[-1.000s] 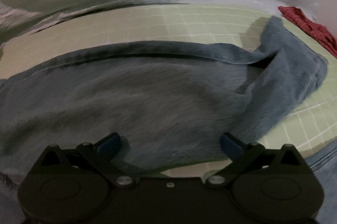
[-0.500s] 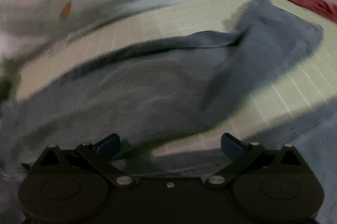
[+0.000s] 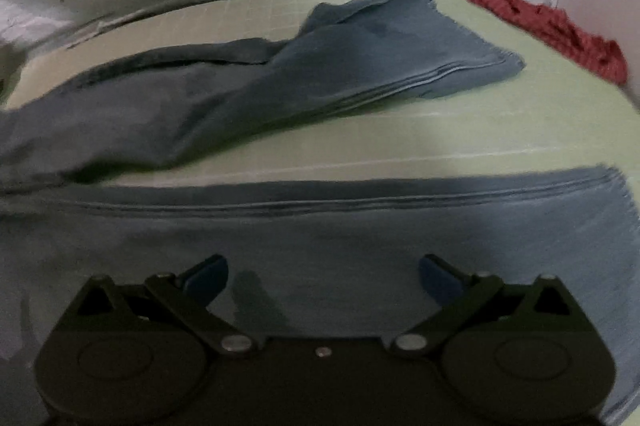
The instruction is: Fold clothes
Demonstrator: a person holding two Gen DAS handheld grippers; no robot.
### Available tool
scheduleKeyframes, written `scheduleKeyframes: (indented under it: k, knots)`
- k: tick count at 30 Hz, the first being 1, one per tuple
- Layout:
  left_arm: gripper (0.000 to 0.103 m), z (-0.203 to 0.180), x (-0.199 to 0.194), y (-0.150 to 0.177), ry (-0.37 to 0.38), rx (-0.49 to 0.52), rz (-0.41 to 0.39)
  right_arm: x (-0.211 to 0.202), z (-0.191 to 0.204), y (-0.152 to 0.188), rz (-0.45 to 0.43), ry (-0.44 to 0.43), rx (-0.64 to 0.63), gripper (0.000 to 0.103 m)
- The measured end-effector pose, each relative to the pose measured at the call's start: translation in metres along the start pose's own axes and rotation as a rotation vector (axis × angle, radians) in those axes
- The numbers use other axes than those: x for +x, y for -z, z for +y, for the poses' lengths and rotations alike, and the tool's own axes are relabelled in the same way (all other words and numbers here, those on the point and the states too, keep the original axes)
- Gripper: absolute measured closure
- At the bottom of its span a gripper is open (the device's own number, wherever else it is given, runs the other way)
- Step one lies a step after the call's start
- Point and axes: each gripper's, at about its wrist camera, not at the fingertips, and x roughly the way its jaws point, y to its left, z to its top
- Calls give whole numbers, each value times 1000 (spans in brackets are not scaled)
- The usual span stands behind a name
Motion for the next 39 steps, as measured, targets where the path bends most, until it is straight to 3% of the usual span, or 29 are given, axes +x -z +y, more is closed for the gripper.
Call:
scheduleKeyframes:
  k: [9,12,17,22,24,26,27,28,29,31,35,39]
  knots:
    - [0,-94,22,-12,-13,74,27,22,-98,-29,-28,30,17,0]
    - [0,-114,37,-28,-44,90,21,47,-138,-59,-34,35,124,0]
    - [0,-136,69,-64,-85,48,35,96,-196,-125,-122,41,254,0]
    - [0,-144,86,-95,-125,-11,35,139,-204,-167,-139,116,129,1]
    - [0,-147,96,-101,-124,-18,58,141,-206,-170,-144,69,81,7]
    - [0,-152,110,-103,-149,-12,98,135,-203,-167,-163,21,26,25]
    - [0,-154,117,-104,-162,-9,118,130,-203,-163,-173,3,12,40]
    - [0,-156,122,-102,-168,-5,138,125,-203,-159,-183,-14,2,79]
    - [0,-158,125,-101,-167,2,153,120,-207,-154,-195,-25,23,85]
    - [0,-162,128,-99,-154,25,168,109,-220,-140,-204,-11,124,85]
    - [0,-163,126,-97,-122,62,148,76,-245,-96,-196,104,272,85]
    - [0,-153,129,-92,-97,4,165,57,-238,-73,-156,221,210,74]
